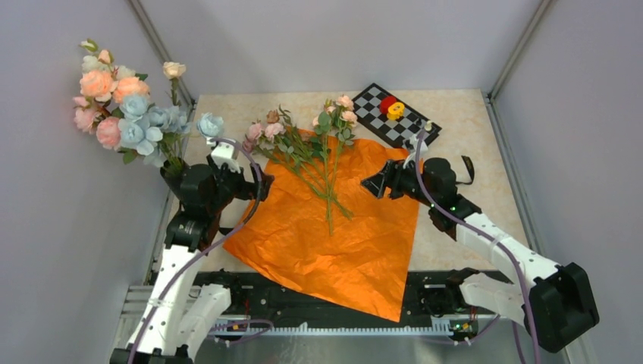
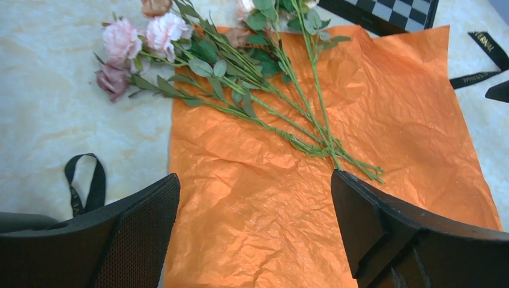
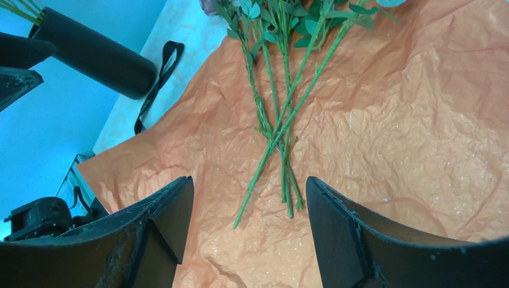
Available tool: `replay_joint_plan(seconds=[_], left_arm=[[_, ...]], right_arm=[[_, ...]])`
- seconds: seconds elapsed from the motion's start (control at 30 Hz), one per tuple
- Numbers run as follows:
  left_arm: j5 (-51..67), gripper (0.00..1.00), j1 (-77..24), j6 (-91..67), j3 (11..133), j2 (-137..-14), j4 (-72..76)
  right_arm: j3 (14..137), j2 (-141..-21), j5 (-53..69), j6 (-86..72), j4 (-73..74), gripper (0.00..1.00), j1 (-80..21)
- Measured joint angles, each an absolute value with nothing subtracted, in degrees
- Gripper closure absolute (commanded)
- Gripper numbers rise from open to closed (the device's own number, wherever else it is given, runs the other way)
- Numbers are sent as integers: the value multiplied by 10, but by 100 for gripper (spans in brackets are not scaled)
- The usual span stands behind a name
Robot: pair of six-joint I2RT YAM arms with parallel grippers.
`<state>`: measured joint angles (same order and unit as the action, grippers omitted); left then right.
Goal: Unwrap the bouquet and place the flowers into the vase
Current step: Pick up the fake flower from the wrapping paper.
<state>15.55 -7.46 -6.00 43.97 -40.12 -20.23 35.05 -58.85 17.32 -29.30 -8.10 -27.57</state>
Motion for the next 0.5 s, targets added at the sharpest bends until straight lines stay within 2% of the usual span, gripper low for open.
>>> replay_joint_plan(seconds=[0.27,0.5], left_arm=[[165,1,-127,-58,456,-510,-199],[222,1,-133,-52,526,-608,-205]], right_arm=[[355,-635,161,-302,-69,33,-281],[416,-735,114,-323,-18,38,-308]])
